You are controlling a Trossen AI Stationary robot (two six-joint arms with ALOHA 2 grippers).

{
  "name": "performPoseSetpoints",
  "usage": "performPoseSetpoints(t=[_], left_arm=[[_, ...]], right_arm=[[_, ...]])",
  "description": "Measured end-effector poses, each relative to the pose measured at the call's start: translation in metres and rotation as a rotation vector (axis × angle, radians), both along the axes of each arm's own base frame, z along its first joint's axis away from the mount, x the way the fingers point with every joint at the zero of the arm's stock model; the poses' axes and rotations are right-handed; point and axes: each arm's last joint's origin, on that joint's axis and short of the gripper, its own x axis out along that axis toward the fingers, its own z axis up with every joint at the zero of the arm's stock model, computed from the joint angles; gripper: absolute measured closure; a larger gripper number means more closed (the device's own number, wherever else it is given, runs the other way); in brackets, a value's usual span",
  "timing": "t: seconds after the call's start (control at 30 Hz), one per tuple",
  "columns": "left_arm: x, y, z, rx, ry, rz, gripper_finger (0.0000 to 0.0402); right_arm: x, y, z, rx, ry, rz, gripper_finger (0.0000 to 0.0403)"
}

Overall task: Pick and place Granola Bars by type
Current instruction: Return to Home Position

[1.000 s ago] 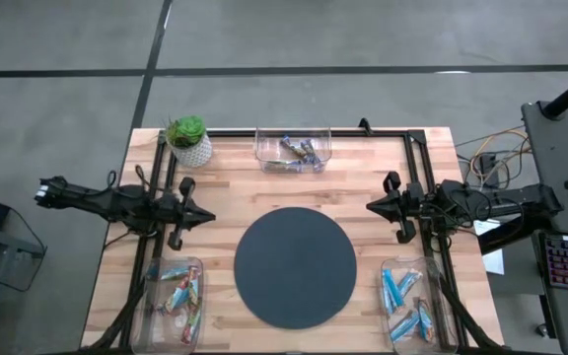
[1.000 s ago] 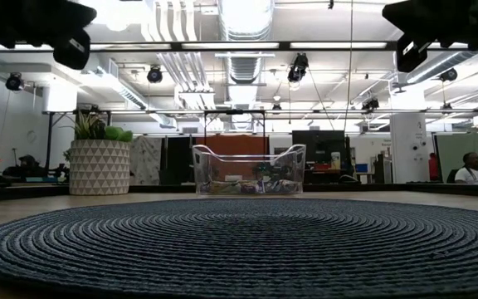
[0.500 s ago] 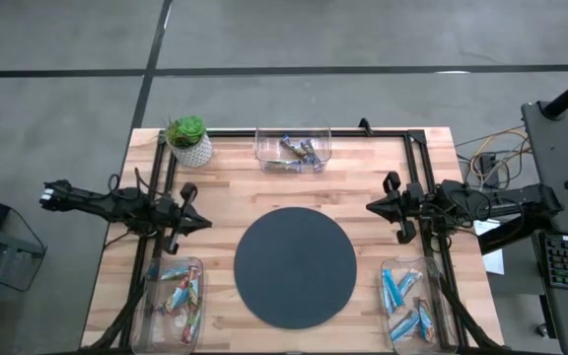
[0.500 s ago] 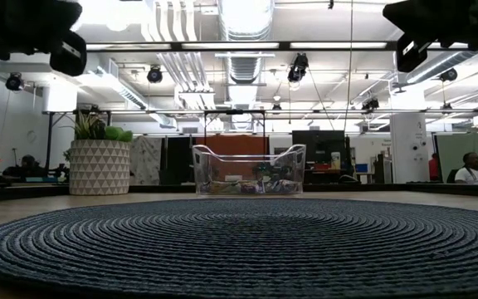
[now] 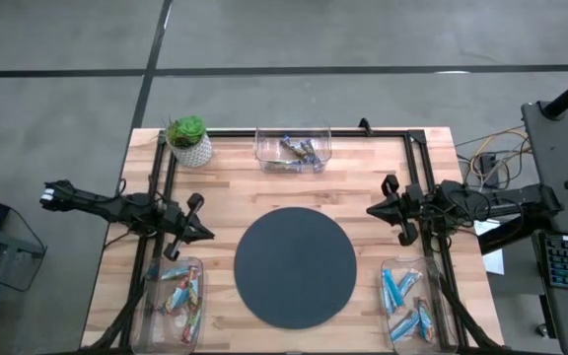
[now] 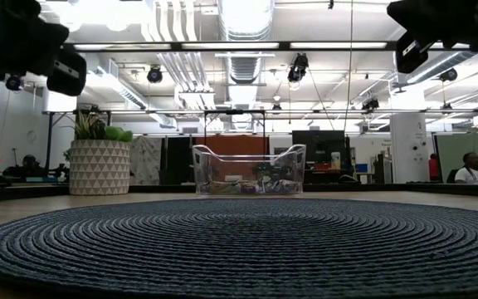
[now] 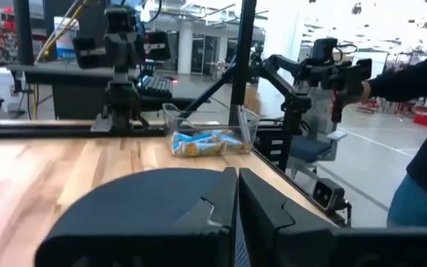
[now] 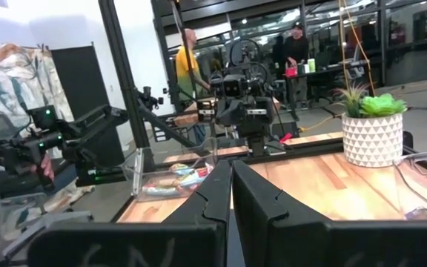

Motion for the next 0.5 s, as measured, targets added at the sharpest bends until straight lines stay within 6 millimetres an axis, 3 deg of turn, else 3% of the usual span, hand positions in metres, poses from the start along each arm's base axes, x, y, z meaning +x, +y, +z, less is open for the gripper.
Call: performPoseSetpoints(t=[0.5], left_arm=[[-0.0004,0.0001,-0.0038,-0.004,-0.013,0.001,0.0402]], right_arm=[[-0.0008,0.0001,-0.0007,-0.030,-0.036,0.001,0.0394]])
